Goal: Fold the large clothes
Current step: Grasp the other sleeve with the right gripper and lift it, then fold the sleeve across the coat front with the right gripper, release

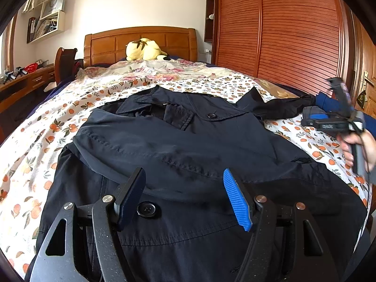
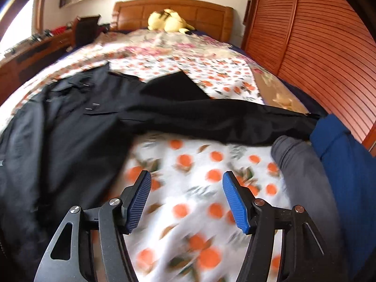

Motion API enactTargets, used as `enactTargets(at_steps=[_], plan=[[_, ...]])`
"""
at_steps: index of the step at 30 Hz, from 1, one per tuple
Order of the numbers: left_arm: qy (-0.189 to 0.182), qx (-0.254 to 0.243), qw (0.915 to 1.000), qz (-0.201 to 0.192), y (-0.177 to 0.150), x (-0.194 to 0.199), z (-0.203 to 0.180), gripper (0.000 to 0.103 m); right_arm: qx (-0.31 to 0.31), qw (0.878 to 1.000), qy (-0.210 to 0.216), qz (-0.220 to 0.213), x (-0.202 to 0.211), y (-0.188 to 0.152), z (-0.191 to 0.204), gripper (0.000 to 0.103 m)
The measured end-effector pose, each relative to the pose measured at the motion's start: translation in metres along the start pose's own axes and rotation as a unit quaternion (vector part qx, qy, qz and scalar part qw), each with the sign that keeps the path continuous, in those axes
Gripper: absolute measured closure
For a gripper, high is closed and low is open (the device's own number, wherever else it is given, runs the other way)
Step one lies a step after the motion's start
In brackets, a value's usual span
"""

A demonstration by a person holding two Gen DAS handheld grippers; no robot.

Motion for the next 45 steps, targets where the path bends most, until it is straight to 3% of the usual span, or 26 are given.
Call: enactTargets(at_steps=[9, 11, 15, 17, 19, 20, 23, 29, 34, 39, 45], plan=[[0.000, 0.002, 1.0000, 0.006, -0.002, -0.002, 0.001, 0.033, 0.000, 0.995, -0.068, 0.067, -0.090, 0.043, -0.030, 0.038], [0.003, 0.004, 1.0000, 0.009, -0.003, -0.002, 0.002, 0.033, 0.011, 0.990, -0.100, 0.094, -0.107, 0.046, -0.033, 0.038], [0.001, 0.007, 0.9999, 0.010, -0.003, -0.003, 0.003, 0.033, 0.011, 0.988, -0.119, 0.095, -0.123, 0.060, -0.032, 0.039], [0.001, 0.005, 0.9999, 0.010, -0.003, -0.004, 0.002, 0.033, 0.025, 0.986, -0.134, 0.094, -0.129, 0.065, -0.029, 0.058], [0.002, 0.004, 0.9999, 0.009, -0.002, -0.005, 0.002, 0.033, 0.051, 0.981, -0.161, 0.099, -0.136, 0.068, -0.027, 0.096], [0.002, 0.003, 1.0000, 0.009, -0.002, -0.005, 0.002, 0.033, 0.063, 0.976, -0.183, 0.101, -0.139, 0.070, -0.027, 0.097], [0.003, 0.003, 1.0000, 0.009, -0.002, -0.005, 0.002, 0.033, 0.078, 0.976, -0.179, 0.095, -0.144, 0.077, -0.022, 0.101], [0.004, 0.000, 1.0000, 0.007, -0.003, -0.003, 0.000, 0.033, 0.069, 0.986, -0.152, 0.004, -0.090, 0.109, -0.007, 0.102], [0.004, 0.000, 1.0000, 0.007, -0.003, -0.002, 0.001, 0.033, 0.090, 0.989, -0.087, -0.073, -0.030, 0.129, 0.040, 0.102], [0.003, 0.001, 1.0000, 0.007, -0.003, -0.002, 0.000, 0.033, 0.133, 0.987, 0.029, -0.091, 0.011, 0.109, 0.120, 0.102], [0.006, -0.003, 1.0000, 0.005, -0.004, 0.001, -0.001, 0.033, 0.153, 0.983, 0.081, -0.067, 0.007, 0.083, 0.156, 0.102]])
Point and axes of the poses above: each gripper's, at about its wrist camera, not at the fingertips, and x roughly against the way its jaws point, z to its left, y to its top, the point moved 7 cm from there along -x, roughly the way its jaws point, and after that the axes turned 7 degrees about z, right-handed, at the moved point
